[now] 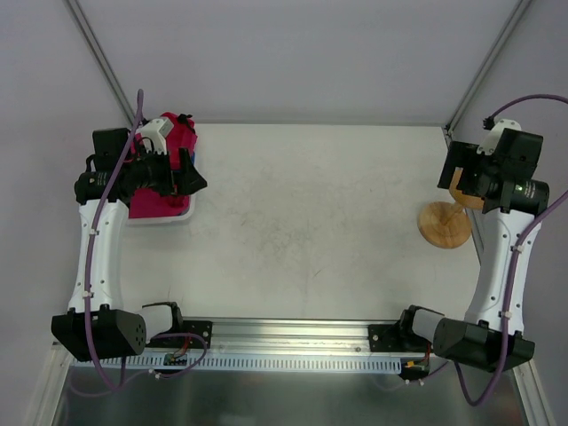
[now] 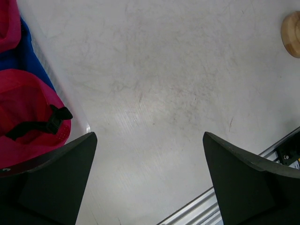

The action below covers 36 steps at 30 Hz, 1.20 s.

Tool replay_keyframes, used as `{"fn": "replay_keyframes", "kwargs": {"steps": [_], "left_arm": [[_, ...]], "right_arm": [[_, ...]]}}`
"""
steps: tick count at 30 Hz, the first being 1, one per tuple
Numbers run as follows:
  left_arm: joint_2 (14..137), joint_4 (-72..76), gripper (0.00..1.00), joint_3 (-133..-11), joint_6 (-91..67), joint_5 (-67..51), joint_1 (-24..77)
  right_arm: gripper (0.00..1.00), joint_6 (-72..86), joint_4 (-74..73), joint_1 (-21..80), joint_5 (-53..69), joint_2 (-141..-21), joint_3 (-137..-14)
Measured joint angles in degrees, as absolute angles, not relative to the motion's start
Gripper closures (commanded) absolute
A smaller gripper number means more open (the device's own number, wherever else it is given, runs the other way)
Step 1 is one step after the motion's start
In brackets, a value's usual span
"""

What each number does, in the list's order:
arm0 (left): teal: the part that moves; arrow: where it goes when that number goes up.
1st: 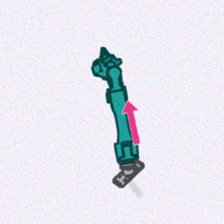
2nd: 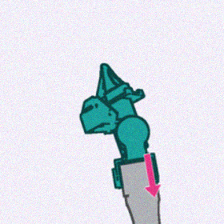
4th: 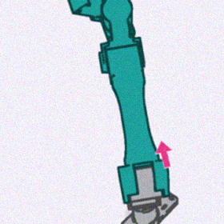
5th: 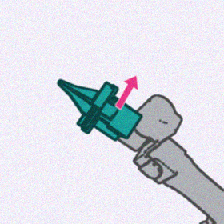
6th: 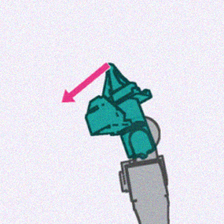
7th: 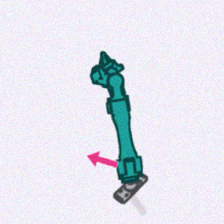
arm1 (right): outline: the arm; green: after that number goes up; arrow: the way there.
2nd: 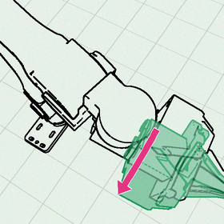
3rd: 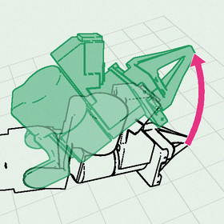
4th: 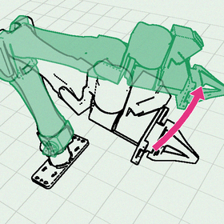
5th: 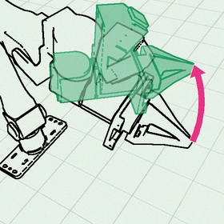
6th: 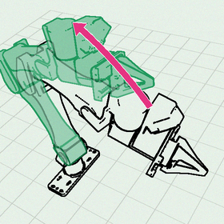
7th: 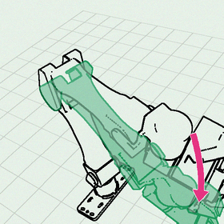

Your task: Stack the hats

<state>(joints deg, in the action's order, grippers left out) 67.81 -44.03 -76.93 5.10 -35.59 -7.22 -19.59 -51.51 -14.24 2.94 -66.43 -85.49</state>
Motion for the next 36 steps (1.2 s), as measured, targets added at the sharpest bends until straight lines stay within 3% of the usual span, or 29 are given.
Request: {"fn": "replay_keyframes", "kwargs": {"steps": [18, 36], "left_arm": [[70.24, -44.03, 0.01, -81.3, 7.11, -43.27, -7.22], [71.2, -44.05, 0.01, -81.3, 7.09, -44.62, -7.22]], "right_arm": [[0.01, -24.64, -56.18, -31.7, 7.03, -79.96, -91.18], [0.0, -30.2, -57.56, -33.52, 17.74, -90.19, -97.01]]}}
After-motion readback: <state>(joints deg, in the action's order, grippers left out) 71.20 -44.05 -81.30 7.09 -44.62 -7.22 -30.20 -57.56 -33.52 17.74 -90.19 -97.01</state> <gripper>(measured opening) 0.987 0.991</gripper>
